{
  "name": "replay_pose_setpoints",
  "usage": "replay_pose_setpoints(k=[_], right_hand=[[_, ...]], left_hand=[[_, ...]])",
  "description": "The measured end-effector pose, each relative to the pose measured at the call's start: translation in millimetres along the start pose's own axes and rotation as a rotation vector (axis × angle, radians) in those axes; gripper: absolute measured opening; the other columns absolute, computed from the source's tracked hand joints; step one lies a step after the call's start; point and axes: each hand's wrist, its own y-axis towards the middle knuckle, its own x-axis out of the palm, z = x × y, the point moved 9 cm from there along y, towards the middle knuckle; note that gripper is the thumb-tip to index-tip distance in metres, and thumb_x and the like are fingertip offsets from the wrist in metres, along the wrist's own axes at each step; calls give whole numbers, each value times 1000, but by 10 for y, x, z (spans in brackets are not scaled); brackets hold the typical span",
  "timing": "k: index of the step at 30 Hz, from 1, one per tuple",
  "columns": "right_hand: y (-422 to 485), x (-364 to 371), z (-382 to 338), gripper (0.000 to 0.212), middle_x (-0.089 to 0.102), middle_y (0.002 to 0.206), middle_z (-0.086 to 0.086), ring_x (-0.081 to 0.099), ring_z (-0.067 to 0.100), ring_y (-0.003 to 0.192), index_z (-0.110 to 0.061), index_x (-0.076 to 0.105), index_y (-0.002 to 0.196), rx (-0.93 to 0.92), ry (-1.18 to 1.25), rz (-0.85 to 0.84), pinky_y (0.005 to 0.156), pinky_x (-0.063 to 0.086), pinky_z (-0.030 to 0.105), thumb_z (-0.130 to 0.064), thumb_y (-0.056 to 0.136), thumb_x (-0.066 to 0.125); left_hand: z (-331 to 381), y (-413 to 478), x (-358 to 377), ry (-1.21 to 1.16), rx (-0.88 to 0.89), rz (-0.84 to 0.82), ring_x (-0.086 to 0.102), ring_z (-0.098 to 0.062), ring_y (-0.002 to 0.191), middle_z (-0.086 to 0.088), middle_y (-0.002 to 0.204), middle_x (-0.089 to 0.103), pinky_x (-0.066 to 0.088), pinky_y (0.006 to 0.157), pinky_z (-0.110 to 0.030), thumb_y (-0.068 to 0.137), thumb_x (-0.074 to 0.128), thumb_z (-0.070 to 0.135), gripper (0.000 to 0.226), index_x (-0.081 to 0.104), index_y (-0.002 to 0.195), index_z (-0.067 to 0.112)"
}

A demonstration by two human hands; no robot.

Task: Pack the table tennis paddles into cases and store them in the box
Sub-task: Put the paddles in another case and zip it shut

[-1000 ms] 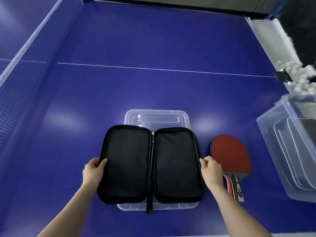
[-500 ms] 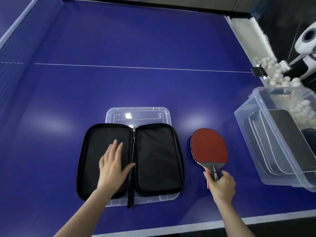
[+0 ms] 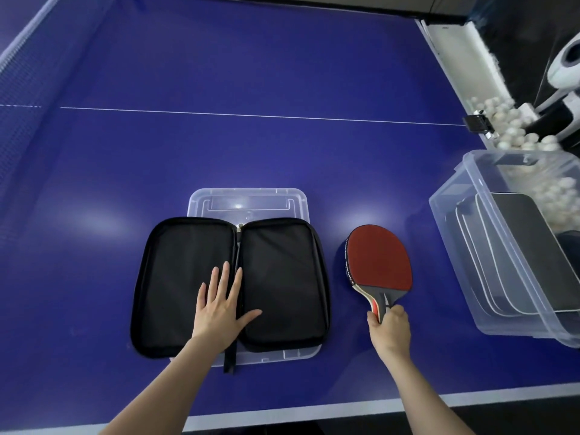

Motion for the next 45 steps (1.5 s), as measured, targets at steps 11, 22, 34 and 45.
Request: replay_pose_setpoints(k=[11, 22, 34, 45], right_hand=[[-787, 81, -1002, 32, 57, 97, 17, 56, 30, 93, 5, 51, 99, -207, 230, 55, 71, 43, 31, -24, 89, 62], [-1182, 682, -1429, 30, 55, 111, 7, 53, 18, 106, -6, 48, 108, -200, 84, -32, 86, 41, 22, -31, 93, 55], [-1164, 812, -1422, 48, 54, 109, 9, 52, 21, 104, -3, 49, 111, -214, 29, -41, 81, 41, 23, -48, 93, 48], [-729, 280, -921, 11, 63, 84, 1, 61, 19, 79, -13, 61, 89, -130, 507, -27, 65, 45, 26, -24, 91, 59]], left_hand=[[-290, -96, -122, -72, -87, 29, -20, -22, 146, -4, 159, -22, -3, 119, -41, 46, -35, 85, 113, -29, 141, 24], [-421, -94, -144, -176, -124, -8, -21, -21, 146, -3, 159, -22, -3, 120, -41, 86, 24, 73, 89, -13, 151, 25], [-394, -49, -22, -211, -121, -72, -24, -23, 145, -3, 158, -25, -3, 119, -43, 88, 25, 72, 87, -10, 152, 25], [-1328, -294, -518, -460, -428, 328, 15, -33, 144, -11, 159, 16, 20, 110, -55, 93, 56, 36, 70, 24, 150, 12]])
